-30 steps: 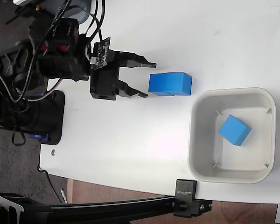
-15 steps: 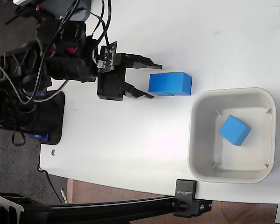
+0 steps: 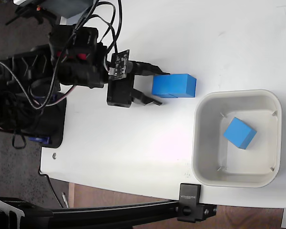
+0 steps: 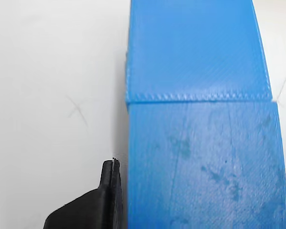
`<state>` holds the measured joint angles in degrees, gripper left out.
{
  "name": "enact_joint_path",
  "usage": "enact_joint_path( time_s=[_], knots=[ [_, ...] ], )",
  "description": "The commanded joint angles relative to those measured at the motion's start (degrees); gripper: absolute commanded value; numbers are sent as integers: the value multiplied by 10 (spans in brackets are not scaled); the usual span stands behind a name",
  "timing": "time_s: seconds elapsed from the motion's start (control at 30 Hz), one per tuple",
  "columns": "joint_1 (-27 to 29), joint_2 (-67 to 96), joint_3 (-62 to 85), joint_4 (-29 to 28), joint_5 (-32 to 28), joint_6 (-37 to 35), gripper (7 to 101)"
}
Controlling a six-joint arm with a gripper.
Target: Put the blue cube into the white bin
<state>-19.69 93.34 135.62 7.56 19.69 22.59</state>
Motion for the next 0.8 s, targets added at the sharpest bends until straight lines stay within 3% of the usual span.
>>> enact_joint_path(
  time_s=[0.03,0.5,0.8],
  knots=[
    [1,5,-36,1,7,3,806],
    [21,49,-30,23,-16,-12,608],
    [33,78,-23,51,-27,-16,578]
  ],
)
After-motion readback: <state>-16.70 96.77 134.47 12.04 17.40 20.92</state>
